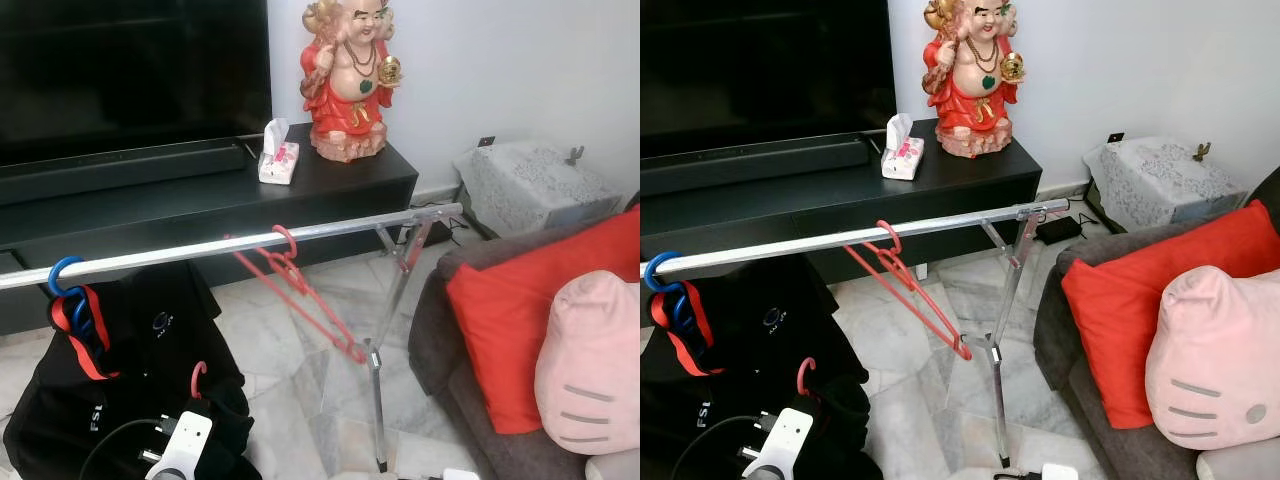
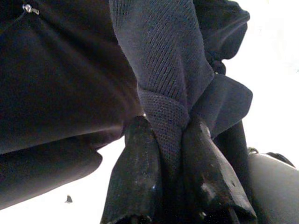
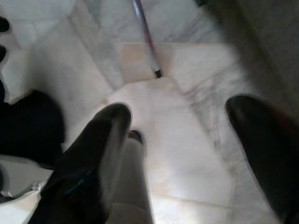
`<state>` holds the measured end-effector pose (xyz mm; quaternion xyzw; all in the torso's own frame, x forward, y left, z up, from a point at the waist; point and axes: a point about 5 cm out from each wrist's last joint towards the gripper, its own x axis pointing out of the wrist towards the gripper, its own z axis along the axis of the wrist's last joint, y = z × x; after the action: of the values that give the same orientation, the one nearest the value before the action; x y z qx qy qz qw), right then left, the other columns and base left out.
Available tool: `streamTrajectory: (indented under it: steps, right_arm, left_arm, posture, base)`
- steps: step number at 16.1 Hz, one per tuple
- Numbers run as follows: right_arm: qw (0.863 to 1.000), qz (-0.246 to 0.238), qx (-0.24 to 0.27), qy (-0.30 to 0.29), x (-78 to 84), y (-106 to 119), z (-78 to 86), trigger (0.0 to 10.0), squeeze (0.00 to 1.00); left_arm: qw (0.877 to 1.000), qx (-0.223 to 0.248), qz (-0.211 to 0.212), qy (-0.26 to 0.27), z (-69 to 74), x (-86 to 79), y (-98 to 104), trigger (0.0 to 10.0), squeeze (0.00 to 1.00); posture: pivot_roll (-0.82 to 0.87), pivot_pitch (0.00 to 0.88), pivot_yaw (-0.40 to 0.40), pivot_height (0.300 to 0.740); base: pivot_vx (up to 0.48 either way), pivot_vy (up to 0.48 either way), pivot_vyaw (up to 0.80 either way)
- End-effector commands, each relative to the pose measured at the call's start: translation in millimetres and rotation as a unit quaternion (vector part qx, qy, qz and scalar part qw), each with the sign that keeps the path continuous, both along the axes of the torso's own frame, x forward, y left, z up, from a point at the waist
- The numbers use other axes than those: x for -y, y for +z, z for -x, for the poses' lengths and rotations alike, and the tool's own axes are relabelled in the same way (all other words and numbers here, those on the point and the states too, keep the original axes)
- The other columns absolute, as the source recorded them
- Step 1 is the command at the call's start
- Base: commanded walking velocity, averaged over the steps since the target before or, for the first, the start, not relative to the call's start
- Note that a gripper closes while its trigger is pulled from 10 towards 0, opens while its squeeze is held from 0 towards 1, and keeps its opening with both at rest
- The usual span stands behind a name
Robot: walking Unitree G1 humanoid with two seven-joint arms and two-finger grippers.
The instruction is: Hang hanger
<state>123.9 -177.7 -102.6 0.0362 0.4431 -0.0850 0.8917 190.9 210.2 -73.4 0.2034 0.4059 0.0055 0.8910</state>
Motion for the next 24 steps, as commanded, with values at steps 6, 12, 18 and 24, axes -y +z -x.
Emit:
streamTrajectory:
  steps: [6,12,18,24]
  right_arm:
    - [0.99,0.034,0.137,-0.026,47.6,46.6,-84.1,10.0,0.0]
    - [0.997,-0.037,0.035,0.056,15.1,18.6,-49.7,10.0,0.0]
    - [0.995,-0.03,0.035,0.088,11.1,19.4,-52.2,10.0,0.0]
    - [0.995,-0.03,0.015,0.091,11.3,15.9,-46.1,10.0,0.0]
  left_arm:
    - [1.0,0.002,-0.001,0.005,1.2,-4.0,0.2,10.0,0.0]
    - [0.999,0.006,0.008,0.031,1.9,-5.8,0.3,10.0,0.0]
    - [0.995,0.012,0.045,0.086,0.3,-7.3,0.8,10.0,0.0]
    - [0.994,0.017,0.054,0.093,-2.6,-6.0,2.0,10.0,0.0]
  posture:
    - [-0.09,0.0,-0.035,0.74]
    - [-0.09,0.0,-0.033,0.74]
    - [-0.09,0.0,-0.038,0.74]
    - [-0.09,0.0,-0.039,0.74]
  base:
    - [0.0,0.0,0.0]
    - [0.0,0.0,0.0]
    - [0.0,0.0,0.0]
    - [0.0,0.0,0.0]
